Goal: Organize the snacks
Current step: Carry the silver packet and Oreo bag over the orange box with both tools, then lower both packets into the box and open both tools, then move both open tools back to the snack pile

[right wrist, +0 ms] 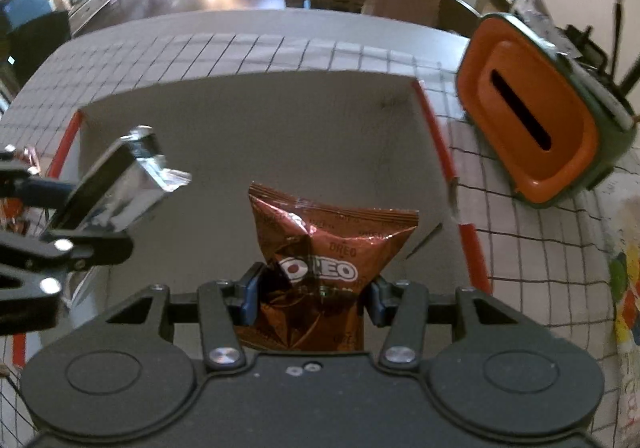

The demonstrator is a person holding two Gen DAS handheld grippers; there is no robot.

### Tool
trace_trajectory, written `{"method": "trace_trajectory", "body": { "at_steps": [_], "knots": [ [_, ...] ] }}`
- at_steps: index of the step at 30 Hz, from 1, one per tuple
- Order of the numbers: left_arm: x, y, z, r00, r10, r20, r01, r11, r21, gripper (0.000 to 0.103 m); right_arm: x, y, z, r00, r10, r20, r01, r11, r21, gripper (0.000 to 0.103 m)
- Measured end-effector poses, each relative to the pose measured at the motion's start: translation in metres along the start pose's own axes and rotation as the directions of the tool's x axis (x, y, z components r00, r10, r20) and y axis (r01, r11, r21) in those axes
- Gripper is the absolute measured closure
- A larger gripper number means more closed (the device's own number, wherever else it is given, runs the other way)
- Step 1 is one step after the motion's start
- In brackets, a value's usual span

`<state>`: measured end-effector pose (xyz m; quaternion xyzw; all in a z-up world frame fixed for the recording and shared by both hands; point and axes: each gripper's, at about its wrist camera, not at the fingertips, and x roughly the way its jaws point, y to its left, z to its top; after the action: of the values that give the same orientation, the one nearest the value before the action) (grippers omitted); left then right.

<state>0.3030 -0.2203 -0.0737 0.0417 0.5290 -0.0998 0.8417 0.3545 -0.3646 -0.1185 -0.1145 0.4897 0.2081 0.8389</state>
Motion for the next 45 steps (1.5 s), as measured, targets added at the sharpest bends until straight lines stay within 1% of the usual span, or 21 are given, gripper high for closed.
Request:
{"method": "trace_trajectory", "body": {
  "at_steps": [4,7,13,15,18,20,22,27,32,33,38,42,45],
  "knots": [
    [0.017,-0.005,0.001,0.998,0.010,-0.056,-0.010,1.000,0.009,0.060,0.010,0.004,0.000,0.999,0.013,-0.031,-0.014,0.999,-0.049,0.054],
    [0.026,-0.009,-0.001,0.996,0.025,-0.081,-0.023,0.999,0.028,0.060,0.020,0.005,-0.003,0.998,0.011,-0.056,-0.016,0.997,-0.074,0.054],
    [0.039,-0.016,-0.006,0.992,0.050,-0.118,-0.044,0.998,0.052,0.060,0.032,0.000,-0.001,0.996,0.032,-0.083,-0.038,0.997,-0.068,0.053],
    [0.039,-0.018,-0.008,0.992,0.044,-0.118,-0.038,0.998,0.058,0.060,0.036,-0.003,-0.001,0.995,0.035,-0.091,-0.041,0.997,-0.063,0.053],
    [0.039,-0.019,-0.008,0.993,0.042,-0.113,-0.036,0.998,0.054,0.060,0.038,-0.005,-0.001,0.995,0.041,-0.096,-0.046,0.997,-0.059,0.050],
    [0.038,-0.018,-0.008,0.993,0.040,-0.108,-0.035,0.998,0.048,0.060,0.037,-0.005,-0.001,0.995,0.038,-0.089,-0.043,0.997,-0.059,0.043],
    [0.034,-0.014,-0.010,0.995,0.032,-0.097,-0.028,0.999,0.041,0.058,0.037,-0.007,-0.004,0.996,0.044,-0.074,-0.048,0.997,-0.053,0.039],
    [0.012,-0.009,-0.016,0.999,0.017,-0.036,-0.016,1.000,0.026,0.053,0.022,-0.010,-0.012,0.998,0.053,-0.030,-0.053,0.998,-0.024,0.038],
    [-0.010,-0.004,-0.022,1.000,0.000,0.018,0.000,1.000,0.013,0.052,-0.004,-0.011,-0.017,0.998,0.064,0.019,-0.065,0.998,0.019,0.033],
    [-0.012,-0.002,-0.019,1.000,-0.003,0.027,0.002,1.000,0.011,0.052,-0.010,-0.009,-0.018,0.997,0.069,0.026,-0.069,0.997,0.026,0.033],
    [-0.037,0.009,-0.031,0.996,-0.013,0.094,0.016,1.000,-0.027,0.049,-0.038,0.000,-0.021,0.993,0.082,0.085,-0.086,0.995,0.044,0.024],
    [-0.059,0.020,-0.042,0.990,-0.014,0.137,0.020,0.999,-0.043,0.048,-0.059,0.010,-0.022,0.986,0.094,0.135,-0.103,0.993,0.057,0.023],
    [-0.076,0.031,-0.051,0.984,-0.009,0.179,0.020,0.998,-0.056,0.045,-0.074,0.020,-0.022,0.980,0.106,0.169,-0.117,0.992,0.055,0.020]
  ]
}}
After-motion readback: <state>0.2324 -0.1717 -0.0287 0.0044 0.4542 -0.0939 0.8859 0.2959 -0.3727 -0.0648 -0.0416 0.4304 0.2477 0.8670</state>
